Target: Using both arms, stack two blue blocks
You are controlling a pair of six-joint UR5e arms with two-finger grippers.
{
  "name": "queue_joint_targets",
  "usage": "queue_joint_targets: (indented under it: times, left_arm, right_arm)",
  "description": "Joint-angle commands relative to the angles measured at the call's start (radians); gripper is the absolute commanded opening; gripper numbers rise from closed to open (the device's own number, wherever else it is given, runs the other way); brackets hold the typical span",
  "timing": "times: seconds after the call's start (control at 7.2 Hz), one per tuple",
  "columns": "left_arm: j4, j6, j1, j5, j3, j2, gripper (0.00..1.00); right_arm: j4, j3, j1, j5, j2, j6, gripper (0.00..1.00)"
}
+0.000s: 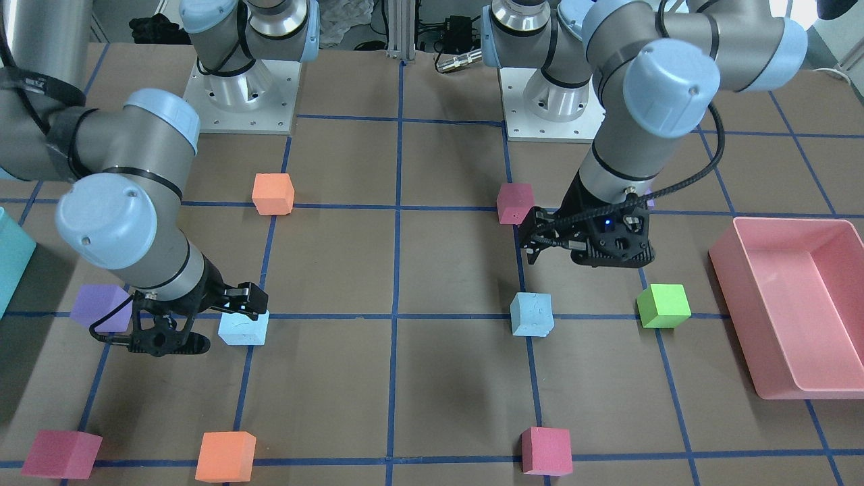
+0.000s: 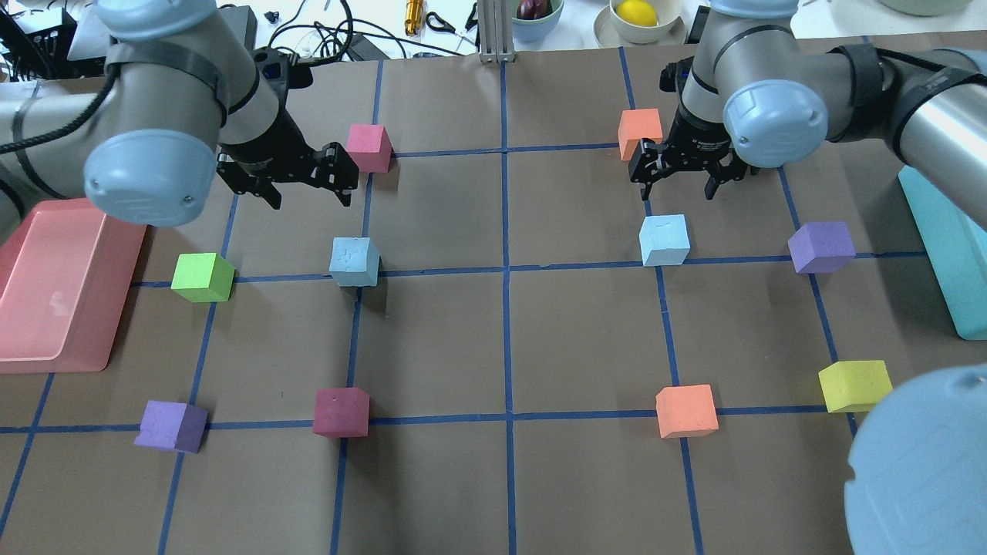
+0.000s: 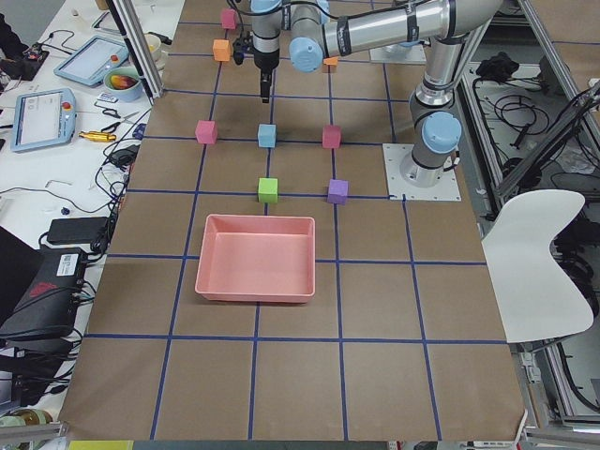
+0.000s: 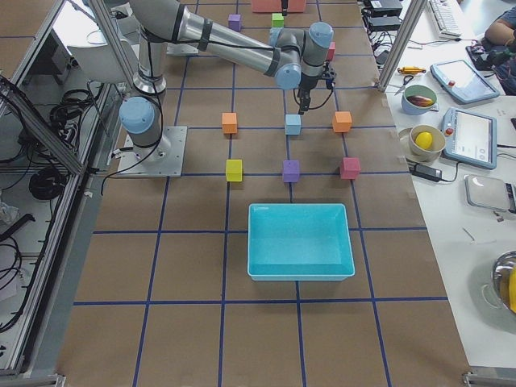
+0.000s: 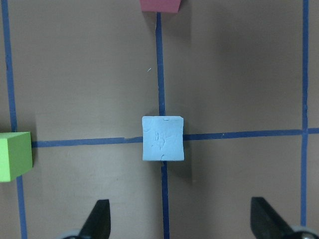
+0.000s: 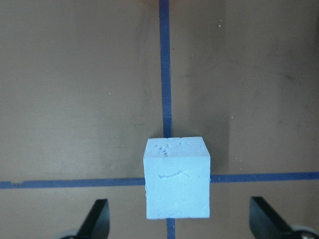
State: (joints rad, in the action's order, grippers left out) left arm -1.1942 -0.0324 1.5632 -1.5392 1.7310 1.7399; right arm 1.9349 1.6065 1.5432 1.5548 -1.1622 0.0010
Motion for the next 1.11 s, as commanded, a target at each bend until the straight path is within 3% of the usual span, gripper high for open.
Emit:
queue_joint_targets:
  times: [0.0,0.42,0.56,0.69,0.83,0.97]
  left_arm:
    - [0.079,0.003,0.000,-0.001,0.028,0.114,1.00]
    - [0.131,-0.001,0.000,-0.002,0.038,0.205,1.00]
    - [0.189,-0.009,0.001,-0.002,0.041,0.237,1.00]
    - [0.211,-0.009,0.001,-0.004,0.042,0.266,1.00]
    - [0.209,-0.006,0.001,-0.002,0.045,0.280,1.00]
    - [0.211,-0.006,0.001,-0.002,0.061,0.289,1.00]
  right_arm:
    - [0.045,0.018,0.000,-0.001,0.081,0.001,1.00]
    - [0.105,0.119,0.000,0.004,0.085,0.004,1.00]
    - [0.164,0.116,0.000,0.007,0.085,-0.009,0.62]
    - [0.167,0.106,0.000,0.008,0.084,-0.010,0.16]
    - [0.165,0.102,0.000,0.007,0.076,-0.007,0.02]
    - [0.153,0.080,0.005,0.004,0.066,0.007,0.00]
